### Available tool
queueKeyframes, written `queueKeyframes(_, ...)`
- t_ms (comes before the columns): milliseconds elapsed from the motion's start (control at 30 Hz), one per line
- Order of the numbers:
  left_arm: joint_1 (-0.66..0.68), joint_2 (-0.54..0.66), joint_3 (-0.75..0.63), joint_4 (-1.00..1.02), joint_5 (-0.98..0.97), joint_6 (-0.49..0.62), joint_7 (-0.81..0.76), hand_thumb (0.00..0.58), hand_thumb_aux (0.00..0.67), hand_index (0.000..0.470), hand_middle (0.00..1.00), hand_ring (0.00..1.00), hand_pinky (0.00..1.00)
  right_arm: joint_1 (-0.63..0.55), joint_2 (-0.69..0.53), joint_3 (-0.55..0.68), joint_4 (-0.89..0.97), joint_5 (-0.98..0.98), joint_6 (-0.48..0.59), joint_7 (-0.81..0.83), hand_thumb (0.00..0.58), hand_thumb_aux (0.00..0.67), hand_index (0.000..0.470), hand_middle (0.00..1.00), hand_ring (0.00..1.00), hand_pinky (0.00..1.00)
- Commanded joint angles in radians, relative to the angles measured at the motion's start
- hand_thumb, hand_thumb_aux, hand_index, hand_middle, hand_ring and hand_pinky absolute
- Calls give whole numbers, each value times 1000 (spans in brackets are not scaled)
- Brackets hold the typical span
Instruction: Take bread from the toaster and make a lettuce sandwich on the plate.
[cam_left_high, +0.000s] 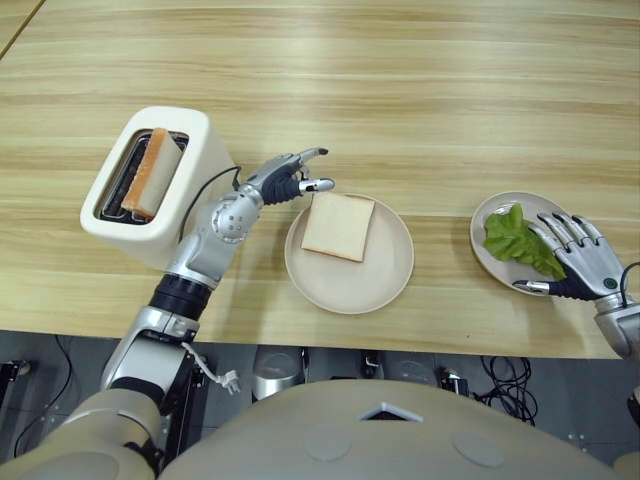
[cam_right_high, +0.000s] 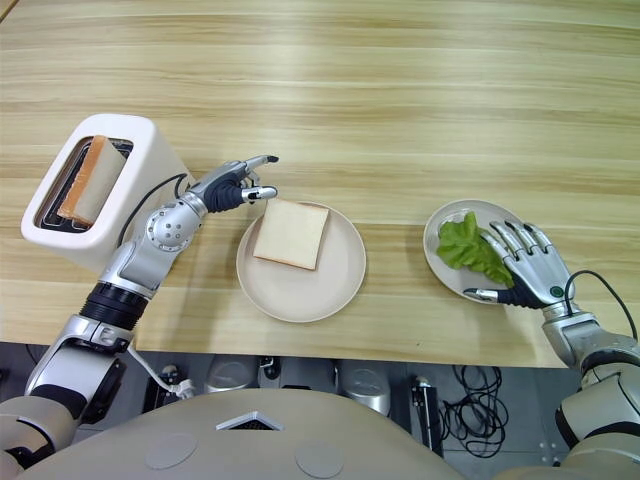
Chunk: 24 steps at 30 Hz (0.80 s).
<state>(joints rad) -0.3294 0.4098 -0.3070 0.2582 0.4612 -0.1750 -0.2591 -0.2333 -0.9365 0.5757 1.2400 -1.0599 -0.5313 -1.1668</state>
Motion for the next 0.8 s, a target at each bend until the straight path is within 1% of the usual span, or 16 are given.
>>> queueKeyframes(33, 18, 2, 2, 1, 4, 13, 3, 0, 0, 0, 1000, 1000, 1000, -9, 10, 12, 13, 27, -12, 25, 466, 373, 256, 0, 0, 0)
queueKeyframes(67, 18, 1, 1, 3, 5, 14, 3, 0, 0, 0, 1000, 1000, 1000, -10, 10, 14, 12, 31, -16, 26, 493, 410, 281, 0, 0, 0)
queueKeyframes(100, 19, 1, 0, 4, 6, 14, 3, 0, 0, 0, 1000, 1000, 1000, -13, 10, 16, 11, 34, -17, 27, 493, 410, 281, 0, 0, 0)
queueKeyframes(167, 18, 0, -1, 6, 6, 14, 3, 0, 0, 0, 1000, 1000, 1000, -16, 11, 18, 9, 37, -23, 27, 508, 434, 298, 0, 0, 0)
queueKeyframes(233, 17, 0, -2, 7, 8, 14, 4, 0, 0, 0, 1000, 1000, 1000, -19, 13, 18, 13, 39, -26, 28, 508, 434, 298, 0, 0, 0)
queueKeyframes(367, 13, -4, -2, 8, 7, 13, 7, 0, 0, 0, 1000, 1000, 1000, -25, 18, 21, 6, 46, -33, 35, 530, 473, 325, 0, 0, 0)
queueKeyframes(433, 12, -5, -3, 10, 6, 13, 6, 0, 0, 0, 1000, 1000, 1000, -26, 24, 24, 8, 48, -34, 39, 551, 520, 357, 0, 0, 0)
queueKeyframes(500, 12, -6, -3, 10, 6, 13, 5, 0, 0, 0, 1000, 1000, 1000, -27, 28, 27, 12, 50, -33, 40, 572, 591, 406, 0, 0, 0)
queueKeyframes(533, 12, -6, -3, 10, 6, 14, 4, 0, 0, 0, 1000, 1000, 1000, -28, 28, 28, 11, 51, -35, 41, 580, 670, 460, 0, 0, 0)
queueKeyframes(800, 15, -6, -2, 12, 5, 12, 7, 0, 0, 0, 1000, 1000, 1000, -50, 27, 11, 0, 98, -80, 65, 580, 670, 460, 0, 0, 0)
